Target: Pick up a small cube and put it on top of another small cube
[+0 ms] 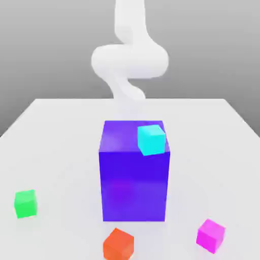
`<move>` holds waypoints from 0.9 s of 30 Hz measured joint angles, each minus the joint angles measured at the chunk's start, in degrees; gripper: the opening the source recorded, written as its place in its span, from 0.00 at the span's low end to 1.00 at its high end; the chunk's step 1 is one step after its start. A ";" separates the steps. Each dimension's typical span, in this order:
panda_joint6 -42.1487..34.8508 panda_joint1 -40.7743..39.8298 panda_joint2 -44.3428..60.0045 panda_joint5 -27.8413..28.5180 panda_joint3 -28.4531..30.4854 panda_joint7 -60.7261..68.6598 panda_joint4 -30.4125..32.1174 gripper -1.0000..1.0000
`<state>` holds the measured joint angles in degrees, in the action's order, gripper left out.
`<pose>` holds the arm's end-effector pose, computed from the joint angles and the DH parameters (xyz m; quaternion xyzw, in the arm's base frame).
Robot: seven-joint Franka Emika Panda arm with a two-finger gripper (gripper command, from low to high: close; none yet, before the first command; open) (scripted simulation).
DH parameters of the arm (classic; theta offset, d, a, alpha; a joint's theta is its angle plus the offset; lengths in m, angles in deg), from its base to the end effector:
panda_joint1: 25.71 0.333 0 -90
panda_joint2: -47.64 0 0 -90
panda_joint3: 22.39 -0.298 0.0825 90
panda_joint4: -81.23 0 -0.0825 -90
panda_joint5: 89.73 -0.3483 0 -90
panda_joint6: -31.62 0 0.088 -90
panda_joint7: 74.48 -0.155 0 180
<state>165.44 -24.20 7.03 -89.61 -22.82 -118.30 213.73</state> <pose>0.3883 0.0138 0.6274 -0.8723 0.3333 -0.3310 0.1358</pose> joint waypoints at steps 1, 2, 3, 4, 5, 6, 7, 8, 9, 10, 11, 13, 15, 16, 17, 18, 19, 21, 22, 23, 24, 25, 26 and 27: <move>0.88 0.65 2.26 0.05 -0.20 0.87 0.31 0.50; 1.73 1.24 4.42 0.08 -0.41 1.72 0.61 0.50; 2.54 1.86 6.55 0.13 -0.59 2.52 0.90 0.50; 3.37 2.44 8.65 0.17 -0.80 3.34 1.19 0.50; 4.18 2.98 10.73 0.20 -1.04 4.16 1.47 0.50; 5.00 3.54 12.81 0.24 -1.27 4.97 1.76 0.50; 5.81 4.08 14.89 0.29 -1.51 5.77 2.05 0.50; 6.62 4.60 16.97 0.33 -1.78 6.58 2.33 0.50; 7.43 5.11 19.04 0.37 -2.05 7.38 2.62 0.50; 8.24 5.63 21.12 0.44 -2.33 8.16 2.91 0.50; 9.05 6.10 23.19 0.49 -2.65 8.96 3.19 0.50; 10.67 7.02 27.34 0.66 -3.32 10.50 3.76 0.50; 12.29 7.88 31.50 0.91 -4.03 11.99 4.33 0.50; 13.10 8.32 33.58 1.08 -4.39 12.71 4.62 0.50; 13.91 9.00 35.66 1.27 -4.76 13.40 4.90 0.50; 14.71 9.64 37.74 1.50 -5.08 14.07 5.19 0.50; 15.52 10.36 39.82 1.77 -5.38 14.71 5.47 0.50; 17.13 11.43 43.99 2.39 -5.84 15.93 6.04 0.50; 17.93 11.77 46.08 2.72 -6.07 16.52 6.32 0.50; 18.73 12.09 48.17 3.10 -6.30 17.09 6.61 0.50; 19.53 12.41 50.27 3.53 -6.59 17.61 6.89 0.50; 20.33 12.80 52.36 4.00 -6.85 18.11 7.17 0.50; 21.17 13.22 54.46 4.52 -7.06 18.52 7.40 0.50; 22.42 13.64 56.55 5.06 -6.89 18.50 7.29 0.50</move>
<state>187.87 -10.56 63.58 -84.55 -29.71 -99.80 221.02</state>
